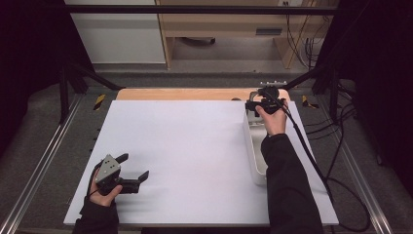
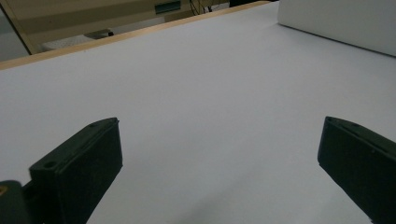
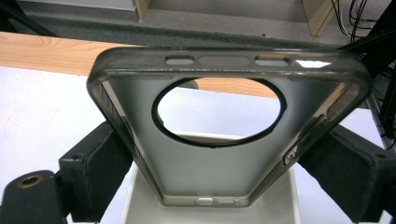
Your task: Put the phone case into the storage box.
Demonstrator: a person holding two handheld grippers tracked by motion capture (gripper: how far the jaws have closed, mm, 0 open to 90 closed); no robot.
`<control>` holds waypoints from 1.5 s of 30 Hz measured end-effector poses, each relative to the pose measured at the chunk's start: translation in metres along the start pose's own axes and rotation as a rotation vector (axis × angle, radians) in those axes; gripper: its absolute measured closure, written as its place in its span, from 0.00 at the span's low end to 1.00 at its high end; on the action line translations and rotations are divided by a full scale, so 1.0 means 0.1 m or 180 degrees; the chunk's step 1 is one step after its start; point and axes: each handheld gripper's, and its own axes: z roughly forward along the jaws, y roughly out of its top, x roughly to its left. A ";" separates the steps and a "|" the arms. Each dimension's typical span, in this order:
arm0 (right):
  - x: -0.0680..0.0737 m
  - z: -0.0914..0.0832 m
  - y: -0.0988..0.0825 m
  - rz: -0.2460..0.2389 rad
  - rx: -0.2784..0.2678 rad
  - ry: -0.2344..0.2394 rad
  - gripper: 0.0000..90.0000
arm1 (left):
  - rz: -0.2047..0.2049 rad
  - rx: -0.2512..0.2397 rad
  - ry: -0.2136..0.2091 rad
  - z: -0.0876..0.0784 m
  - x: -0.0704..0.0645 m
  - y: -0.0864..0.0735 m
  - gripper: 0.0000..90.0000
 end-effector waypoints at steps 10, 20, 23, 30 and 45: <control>0.00 0.04 -0.03 0.0043 0.0036 -0.0016 0.12 | 0.0004 0.0003 -0.0002 0.00 0.00 0.00 0.00; -0.01 0.09 -0.05 0.0068 0.0060 -0.0016 0.12 | 0.0014 0.0009 -0.0002 0.00 0.00 0.00 0.00; -0.01 0.10 -0.06 0.0063 0.0070 -0.0018 0.12 | 0.0010 0.0007 0.0000 0.00 0.00 0.00 0.00; -0.01 0.11 -0.07 0.0062 0.0058 -0.0023 0.12 | 0.0017 0.0012 -0.0001 0.01 0.00 0.00 0.00; 0.00 0.08 -0.07 -0.0015 -0.0081 0.0030 0.01 | 0.0022 0.0007 -0.0005 0.01 0.00 0.00 0.00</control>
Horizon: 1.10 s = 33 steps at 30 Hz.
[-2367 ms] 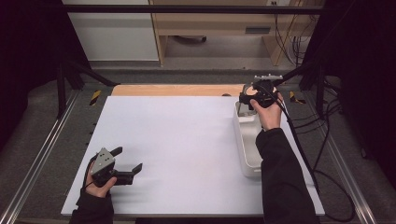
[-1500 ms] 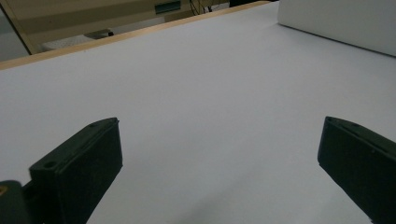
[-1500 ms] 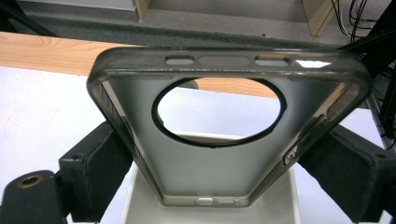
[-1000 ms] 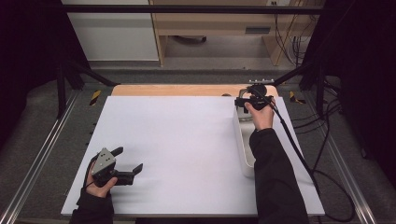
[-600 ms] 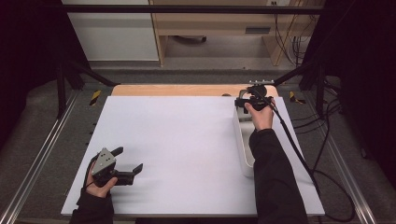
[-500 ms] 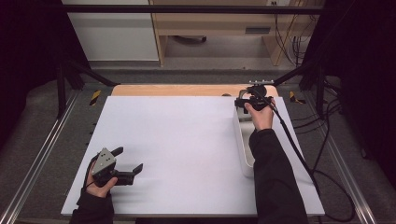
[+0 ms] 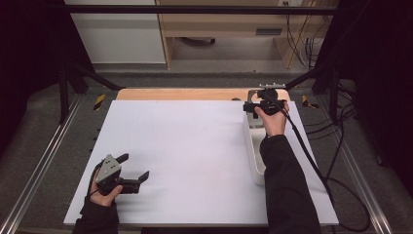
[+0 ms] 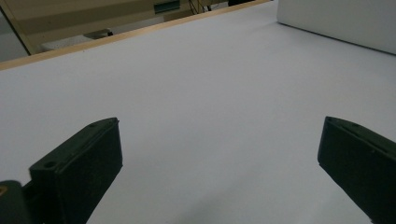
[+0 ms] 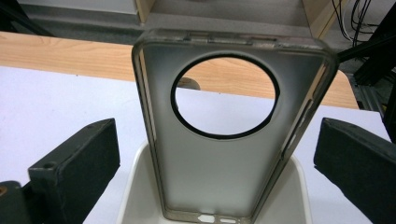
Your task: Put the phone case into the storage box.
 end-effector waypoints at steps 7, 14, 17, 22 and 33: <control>-0.03 -0.09 0.04 0.0028 -0.0153 0.0055 0.01 | 0.0000 -0.0001 -0.0001 0.00 0.00 0.00 0.00; -0.07 -0.24 0.08 -0.0002 -0.0290 0.0171 0.01 | 0.0005 -0.0008 -0.0012 0.00 0.00 0.00 0.00; -0.07 -0.32 0.09 -0.0013 -0.0371 0.0256 0.01 | 0.0001 -0.0018 -0.0015 0.00 -0.01 0.00 0.00; -0.04 -0.51 0.08 -0.0147 -0.0581 0.0504 0.01 | 0.0001 -0.0026 -0.0018 0.00 -0.01 0.00 0.00; 0.02 -0.91 -0.03 -0.0343 -0.0843 0.0954 0.01 | 0.0006 -0.0014 -0.0022 0.00 -0.02 0.01 0.00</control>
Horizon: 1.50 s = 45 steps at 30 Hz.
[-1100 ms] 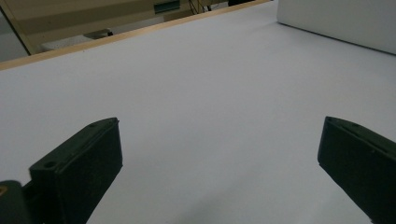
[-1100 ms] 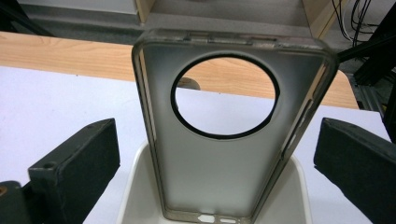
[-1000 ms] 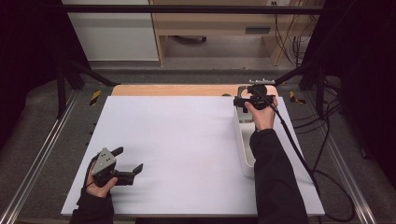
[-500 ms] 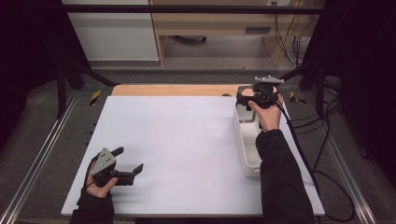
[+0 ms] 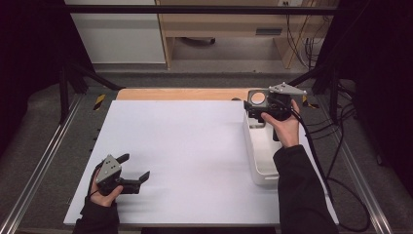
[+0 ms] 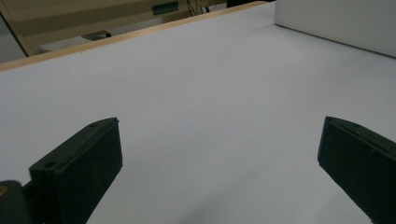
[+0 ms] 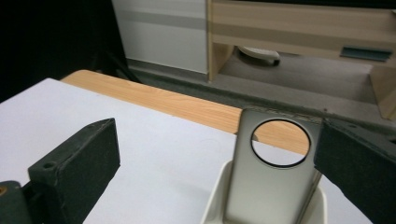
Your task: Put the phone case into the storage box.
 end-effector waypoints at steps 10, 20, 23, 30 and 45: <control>0.13 -0.37 -0.11 -0.0179 -0.0196 0.0293 0.01 | 0.0002 0.0002 -0.0003 0.00 -0.01 0.00 0.00; 0.16 -0.66 -0.39 -0.0298 -0.0311 0.0544 0.00 | 0.0006 0.0001 -0.0019 0.01 -0.02 0.00 0.00; 0.16 -0.72 -0.50 -0.0336 -0.0303 0.0612 0.00 | 0.0010 0.0003 -0.0022 0.01 -0.02 0.00 0.00; 0.09 -0.83 -0.79 -0.0375 -0.0277 0.0737 0.00 | 0.0015 0.0001 -0.0040 0.01 -0.03 0.00 0.00; -0.16 -1.02 -1.25 -0.0312 -0.0315 0.0853 0.00 | 0.0021 -0.0041 -0.0077 0.01 -0.05 0.02 0.00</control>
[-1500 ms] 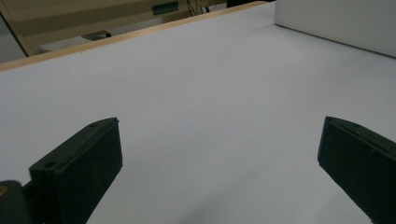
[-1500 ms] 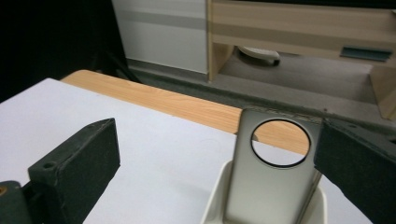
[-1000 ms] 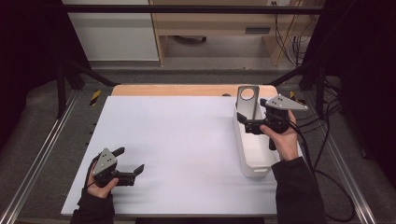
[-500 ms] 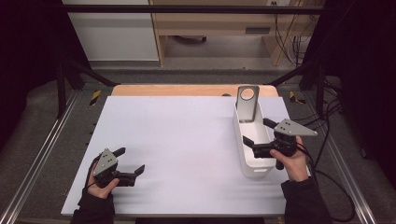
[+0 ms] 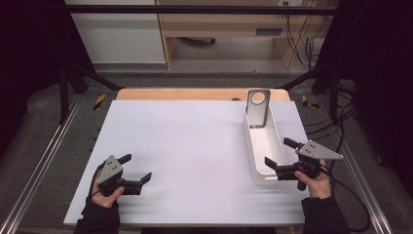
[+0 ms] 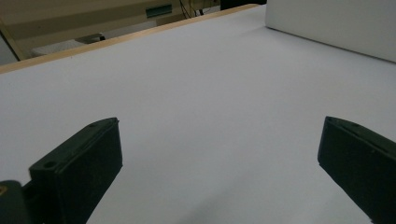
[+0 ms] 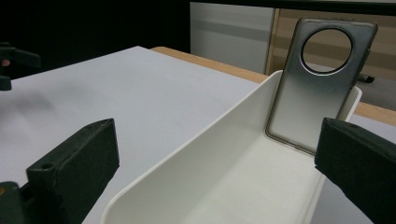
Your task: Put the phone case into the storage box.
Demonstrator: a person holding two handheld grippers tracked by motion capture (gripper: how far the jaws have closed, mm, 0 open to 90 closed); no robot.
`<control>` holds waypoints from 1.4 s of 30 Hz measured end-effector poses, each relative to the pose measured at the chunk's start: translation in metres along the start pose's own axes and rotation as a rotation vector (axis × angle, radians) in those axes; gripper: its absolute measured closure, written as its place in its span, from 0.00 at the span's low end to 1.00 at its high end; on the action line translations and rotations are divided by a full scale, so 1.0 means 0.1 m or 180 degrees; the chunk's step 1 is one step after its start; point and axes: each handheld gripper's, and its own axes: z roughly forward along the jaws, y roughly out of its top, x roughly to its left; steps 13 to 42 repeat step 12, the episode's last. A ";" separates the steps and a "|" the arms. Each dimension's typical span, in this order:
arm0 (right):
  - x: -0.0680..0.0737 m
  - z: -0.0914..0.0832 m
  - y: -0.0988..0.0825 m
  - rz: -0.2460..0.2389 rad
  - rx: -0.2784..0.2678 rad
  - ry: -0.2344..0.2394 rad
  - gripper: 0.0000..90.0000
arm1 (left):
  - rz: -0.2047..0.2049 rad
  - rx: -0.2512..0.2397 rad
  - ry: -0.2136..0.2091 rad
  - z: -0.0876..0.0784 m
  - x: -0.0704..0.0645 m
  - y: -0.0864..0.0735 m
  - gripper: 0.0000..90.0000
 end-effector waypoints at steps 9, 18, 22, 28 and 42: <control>-0.05 -0.10 -0.16 0.0043 0.0040 -0.0015 0.00 | -0.0013 -0.0024 -0.0025 0.00 -0.01 0.01 0.00; -0.07 -0.13 -0.19 0.0055 0.0031 -0.0016 0.00 | -0.0011 -0.0023 -0.0030 0.00 -0.01 0.01 0.00; -0.07 -0.13 -0.19 0.0055 0.0031 -0.0016 0.00 | -0.0011 -0.0023 -0.0030 0.00 -0.01 0.01 0.00; -0.07 -0.13 -0.19 0.0055 0.0031 -0.0016 0.00 | -0.0011 -0.0023 -0.0030 0.00 -0.01 0.01 0.00; -0.07 -0.13 -0.19 0.0055 0.0031 -0.0016 0.00 | -0.0011 -0.0023 -0.0030 0.00 -0.01 0.01 0.00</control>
